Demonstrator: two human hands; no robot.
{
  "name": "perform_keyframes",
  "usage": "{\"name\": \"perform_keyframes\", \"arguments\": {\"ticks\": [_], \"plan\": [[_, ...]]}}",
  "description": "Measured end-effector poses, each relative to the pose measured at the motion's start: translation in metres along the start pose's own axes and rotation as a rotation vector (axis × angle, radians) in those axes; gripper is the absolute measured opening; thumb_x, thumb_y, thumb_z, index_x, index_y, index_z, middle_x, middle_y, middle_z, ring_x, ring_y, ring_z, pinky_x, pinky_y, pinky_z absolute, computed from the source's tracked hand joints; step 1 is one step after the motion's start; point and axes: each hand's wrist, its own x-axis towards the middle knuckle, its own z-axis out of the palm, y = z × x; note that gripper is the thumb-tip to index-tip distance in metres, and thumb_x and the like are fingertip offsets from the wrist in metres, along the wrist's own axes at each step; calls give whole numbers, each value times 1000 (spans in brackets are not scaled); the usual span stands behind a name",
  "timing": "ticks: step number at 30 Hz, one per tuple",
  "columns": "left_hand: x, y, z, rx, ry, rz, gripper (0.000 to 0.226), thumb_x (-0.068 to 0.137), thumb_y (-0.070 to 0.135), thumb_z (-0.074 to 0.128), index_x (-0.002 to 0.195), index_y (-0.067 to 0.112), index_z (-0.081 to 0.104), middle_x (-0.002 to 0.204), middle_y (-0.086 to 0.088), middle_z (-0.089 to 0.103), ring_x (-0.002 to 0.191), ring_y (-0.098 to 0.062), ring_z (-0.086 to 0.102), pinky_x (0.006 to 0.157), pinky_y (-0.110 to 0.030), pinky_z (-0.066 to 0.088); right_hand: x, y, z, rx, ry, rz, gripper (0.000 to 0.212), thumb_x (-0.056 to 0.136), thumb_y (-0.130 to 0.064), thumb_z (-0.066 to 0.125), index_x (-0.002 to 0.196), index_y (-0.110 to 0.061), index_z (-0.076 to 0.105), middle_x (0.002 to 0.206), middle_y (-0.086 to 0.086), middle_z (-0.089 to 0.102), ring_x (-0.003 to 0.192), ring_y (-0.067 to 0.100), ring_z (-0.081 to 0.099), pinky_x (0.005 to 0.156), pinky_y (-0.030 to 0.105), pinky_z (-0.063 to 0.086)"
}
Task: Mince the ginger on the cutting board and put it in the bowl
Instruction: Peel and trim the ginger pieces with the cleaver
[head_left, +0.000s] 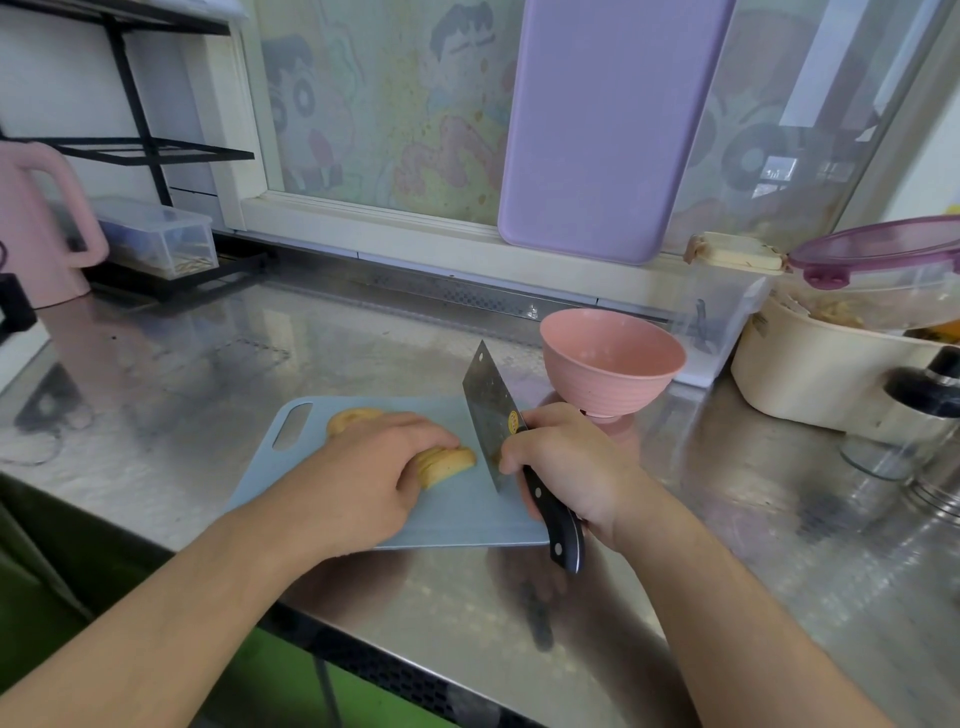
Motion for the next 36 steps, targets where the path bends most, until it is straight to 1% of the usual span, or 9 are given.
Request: {"name": "perform_keyframes", "arguments": {"ticks": [2, 11, 14, 18, 23, 26, 29, 33, 36], "plan": [[0, 1, 0, 14, 2, 0, 45, 98, 10, 55, 128, 42, 65, 124, 25, 61, 115, -1, 53, 99, -20, 42, 0, -1, 1, 3, 2, 3, 26, 74, -3, 59, 53, -16, 54, 45, 15, 48, 51, 30, 41, 61, 47, 32], [4, 7, -5, 49, -23, -45, 46, 96, 7, 56, 126, 40, 66, 120, 21, 62, 112, -8, 55, 98, -25, 44, -1, 0, 1, -1, -3, 0, 27, 76, -2, 59, 53, -16, 52, 44, 13, 47, 51, 29, 42, 61, 46, 32], [6, 8, -7, 51, -47, -64, 47, 95, 5, 55, 124, 41, 66, 117, 22, 61, 111, -7, 55, 97, -25, 44, -1, 0, 0, -4, -7, 0, 29, 75, -2, 59, 52, -17, 53, 45, 12, 47, 50, 29, 42, 59, 43, 32], [12, 4, -5, 52, -60, -94, 52, 92, 2, 52, 119, 45, 64, 114, 22, 61, 108, -9, 57, 96, -30, 48, 0, 0, 1, -1, -7, -3, 21, 74, -3, 59, 59, -14, 52, 45, 12, 47, 53, 29, 43, 61, 46, 32], [8, -3, 12, 12, 79, -39, 59, 89, -4, 49, 119, 46, 61, 114, 16, 59, 105, -13, 56, 90, -38, 51, 0, 1, 1, -9, -9, -9, 18, 73, -4, 60, 58, -12, 52, 44, 14, 47, 54, 31, 43, 60, 47, 32], [1, -5, 19, -13, 158, -18, 59, 92, -5, 51, 124, 44, 60, 119, 18, 58, 104, -6, 50, 87, -32, 47, 1, 0, 0, -15, -13, -8, 15, 72, -5, 60, 61, -11, 53, 45, 14, 48, 54, 31, 43, 61, 46, 32], [1, -4, 20, -44, 181, -15, 52, 92, -4, 51, 120, 39, 65, 116, 19, 61, 103, -1, 49, 88, -24, 42, 1, 1, 0, -22, -10, -3, 15, 72, -5, 60, 60, -11, 54, 45, 14, 48, 53, 30, 44, 62, 46, 33], [4, -4, 18, -34, 160, -42, 51, 93, -2, 51, 122, 37, 65, 120, 18, 59, 108, -8, 53, 93, -36, 50, 1, 1, 0, -7, -12, -3, 20, 73, -4, 60, 57, -14, 53, 45, 11, 47, 50, 29, 43, 62, 47, 33], [-1, -2, 18, -4, 204, -13, 53, 92, -2, 54, 124, 41, 59, 124, 18, 53, 108, -10, 52, 84, -42, 54, 1, 1, 0, 0, -13, -7, 25, 74, -2, 60, 54, -16, 54, 45, 11, 47, 49, 28, 43, 62, 47, 33]]}}
